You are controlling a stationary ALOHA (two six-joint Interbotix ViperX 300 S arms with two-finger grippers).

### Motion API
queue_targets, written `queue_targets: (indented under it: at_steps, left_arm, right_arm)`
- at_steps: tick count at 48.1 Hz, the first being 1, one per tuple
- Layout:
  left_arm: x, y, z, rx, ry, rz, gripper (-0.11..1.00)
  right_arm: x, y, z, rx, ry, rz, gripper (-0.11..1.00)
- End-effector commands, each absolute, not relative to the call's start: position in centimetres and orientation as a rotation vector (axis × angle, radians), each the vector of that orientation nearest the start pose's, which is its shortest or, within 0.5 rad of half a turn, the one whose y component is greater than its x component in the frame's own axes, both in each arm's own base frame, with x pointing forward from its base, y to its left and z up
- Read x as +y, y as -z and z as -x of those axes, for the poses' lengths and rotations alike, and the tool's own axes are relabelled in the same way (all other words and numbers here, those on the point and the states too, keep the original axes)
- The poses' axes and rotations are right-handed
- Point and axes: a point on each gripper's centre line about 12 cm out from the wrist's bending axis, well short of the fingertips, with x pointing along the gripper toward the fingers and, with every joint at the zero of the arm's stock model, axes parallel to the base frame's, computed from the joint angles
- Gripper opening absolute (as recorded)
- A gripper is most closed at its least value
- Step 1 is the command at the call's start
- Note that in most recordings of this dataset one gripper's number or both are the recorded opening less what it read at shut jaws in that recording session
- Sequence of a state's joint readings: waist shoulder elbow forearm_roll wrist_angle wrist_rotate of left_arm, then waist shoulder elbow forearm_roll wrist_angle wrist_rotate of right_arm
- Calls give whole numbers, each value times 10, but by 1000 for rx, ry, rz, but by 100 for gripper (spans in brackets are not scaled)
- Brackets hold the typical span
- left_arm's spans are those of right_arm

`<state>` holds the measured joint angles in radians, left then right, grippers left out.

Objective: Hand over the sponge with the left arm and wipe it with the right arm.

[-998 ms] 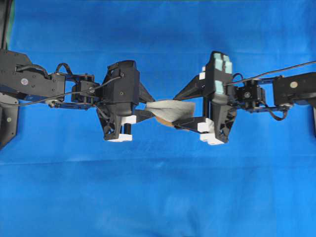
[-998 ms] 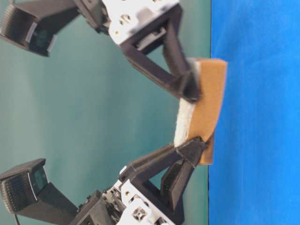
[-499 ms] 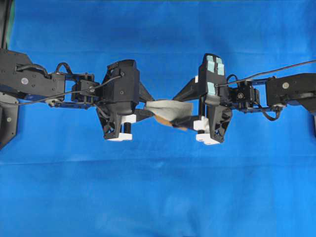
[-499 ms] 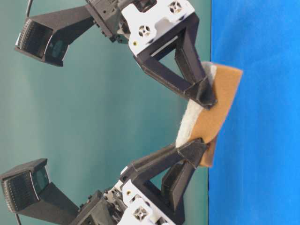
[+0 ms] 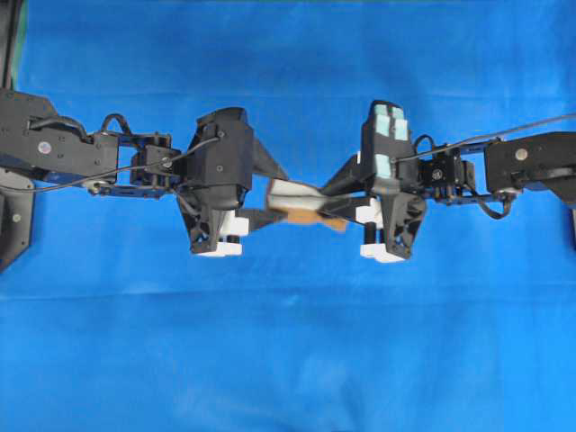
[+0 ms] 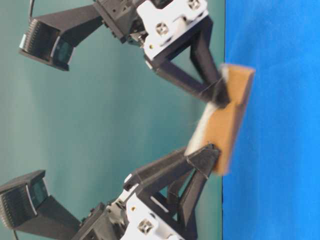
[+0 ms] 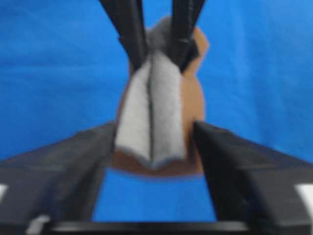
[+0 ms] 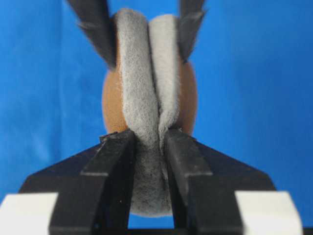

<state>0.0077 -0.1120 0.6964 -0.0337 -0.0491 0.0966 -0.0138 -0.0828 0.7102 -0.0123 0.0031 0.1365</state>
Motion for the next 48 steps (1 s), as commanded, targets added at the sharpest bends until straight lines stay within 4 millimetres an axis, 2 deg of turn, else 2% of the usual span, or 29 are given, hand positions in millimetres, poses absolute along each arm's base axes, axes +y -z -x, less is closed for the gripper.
queue_targets:
  at_steps: [1, 3, 6, 26, 39, 43, 48]
  left_arm:
    - [2, -222, -369, 485, 10, -73, 67]
    - [2, -225, -365, 474, 11, -79, 76]
    - [2, -231, -356, 457, 13, -88, 82]
    - [3, -240, -301, 335, -2, -57, 81]
    - [3, -241, -297, 326, -3, -55, 81]
    - [3, -241, -297, 326, -3, -54, 81]
    - [3, -241, -297, 326, -3, -57, 81]
  right_arm:
    - [-6, -201, -372, 595, 51, -121, 27]
    - [-5, -202, -370, 598, 49, -119, 27]
    - [-5, -203, -368, 603, 50, -119, 27]
    - [-3, -202, -365, 620, 43, -108, 27]
    - [-3, -199, -368, 628, 44, -106, 27]
    - [-4, -190, -369, 649, 47, -108, 27]
    - [-4, -168, -372, 698, 48, -105, 27]
